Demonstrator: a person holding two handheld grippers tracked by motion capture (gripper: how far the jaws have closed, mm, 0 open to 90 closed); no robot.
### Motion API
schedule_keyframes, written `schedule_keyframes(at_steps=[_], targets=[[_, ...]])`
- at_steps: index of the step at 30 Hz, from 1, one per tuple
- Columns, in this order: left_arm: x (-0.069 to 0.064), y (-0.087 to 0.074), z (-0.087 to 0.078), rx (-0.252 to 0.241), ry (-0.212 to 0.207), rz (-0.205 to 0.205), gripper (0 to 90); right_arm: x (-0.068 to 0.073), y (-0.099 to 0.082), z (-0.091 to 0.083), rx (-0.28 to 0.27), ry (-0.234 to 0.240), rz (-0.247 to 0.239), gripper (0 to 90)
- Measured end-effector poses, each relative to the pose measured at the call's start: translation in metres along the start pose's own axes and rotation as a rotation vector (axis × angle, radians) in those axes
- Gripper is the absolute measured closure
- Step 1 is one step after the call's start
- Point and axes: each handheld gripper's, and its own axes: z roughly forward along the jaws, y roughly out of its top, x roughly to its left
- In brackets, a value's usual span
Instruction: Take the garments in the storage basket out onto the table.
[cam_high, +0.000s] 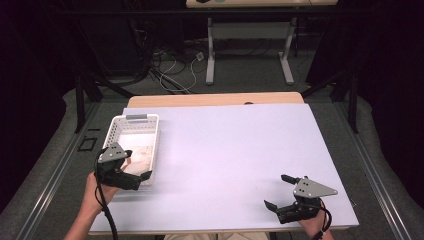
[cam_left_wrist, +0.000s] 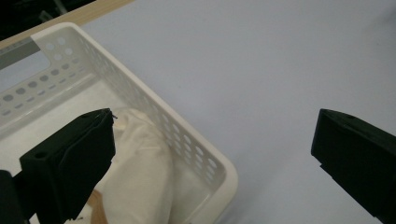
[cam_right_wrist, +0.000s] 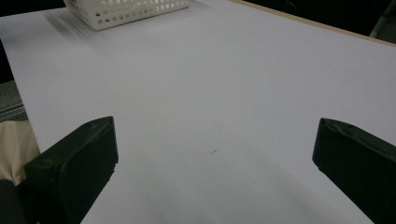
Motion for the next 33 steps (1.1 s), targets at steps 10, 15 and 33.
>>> schedule_keyframes(at_steps=[10, 15, 33], targets=[[0.022, 0.015, -0.007, 0.011, 0.019, -0.010, 0.0, 0.000, 0.001, -0.001, -0.002, -0.001, -0.004, 0.0], [0.032, 0.018, -0.004, 0.046, 0.021, -0.010, 0.0, -0.001, 0.001, -0.002, -0.003, 0.001, -0.004, 0.0], [0.061, 0.024, 0.024, 0.242, 0.065, -0.003, 0.0, -0.001, 0.000, 0.001, 0.011, 0.003, 0.003, 0.0]])
